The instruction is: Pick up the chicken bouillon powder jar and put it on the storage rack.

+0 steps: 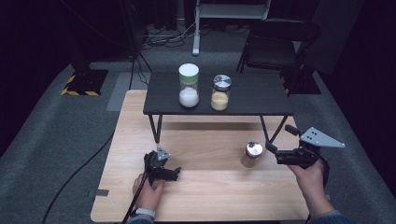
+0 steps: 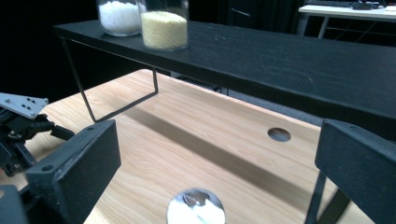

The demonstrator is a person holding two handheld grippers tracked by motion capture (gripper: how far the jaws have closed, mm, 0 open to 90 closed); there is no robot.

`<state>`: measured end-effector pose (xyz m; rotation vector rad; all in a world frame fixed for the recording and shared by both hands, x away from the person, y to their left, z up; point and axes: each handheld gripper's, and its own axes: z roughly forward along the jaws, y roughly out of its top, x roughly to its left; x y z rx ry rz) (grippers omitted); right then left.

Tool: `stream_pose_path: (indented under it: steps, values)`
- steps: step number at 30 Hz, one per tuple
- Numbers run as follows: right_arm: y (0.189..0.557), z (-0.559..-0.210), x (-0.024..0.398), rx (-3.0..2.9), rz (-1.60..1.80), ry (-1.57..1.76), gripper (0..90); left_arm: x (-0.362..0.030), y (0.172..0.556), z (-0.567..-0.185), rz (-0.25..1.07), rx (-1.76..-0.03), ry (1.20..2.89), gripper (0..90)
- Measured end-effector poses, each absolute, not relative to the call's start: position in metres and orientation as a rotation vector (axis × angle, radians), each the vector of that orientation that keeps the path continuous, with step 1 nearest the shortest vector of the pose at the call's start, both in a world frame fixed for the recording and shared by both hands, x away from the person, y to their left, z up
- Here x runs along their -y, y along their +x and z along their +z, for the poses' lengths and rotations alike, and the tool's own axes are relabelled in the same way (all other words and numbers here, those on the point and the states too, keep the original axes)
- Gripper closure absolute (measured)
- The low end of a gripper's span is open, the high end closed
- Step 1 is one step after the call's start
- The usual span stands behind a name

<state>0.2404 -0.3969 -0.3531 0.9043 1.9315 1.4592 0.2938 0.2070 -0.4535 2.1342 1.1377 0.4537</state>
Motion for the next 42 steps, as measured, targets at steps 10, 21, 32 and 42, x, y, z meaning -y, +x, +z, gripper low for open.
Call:
stream_pose_path:
  steps: [10,21,32,42]
  values:
    - [0.238,-0.375,0.406,-1.958,1.438,0.969,0.0,-0.206,0.294,-0.454,0.456,-1.145,2.130,0.5]
    - [0.240,-0.408,0.411,-2.061,1.369,1.067,0.0,-0.206,0.294,-0.453,0.455,-1.146,2.131,0.5]
    - [0.252,-0.436,0.410,-2.167,1.207,1.192,0.0,-0.206,0.294,-0.454,0.456,-1.143,2.132,0.5]
    - [0.269,-0.448,0.389,-2.309,1.014,1.194,0.1,-0.206,0.294,-0.453,0.456,-1.143,2.132,0.5]
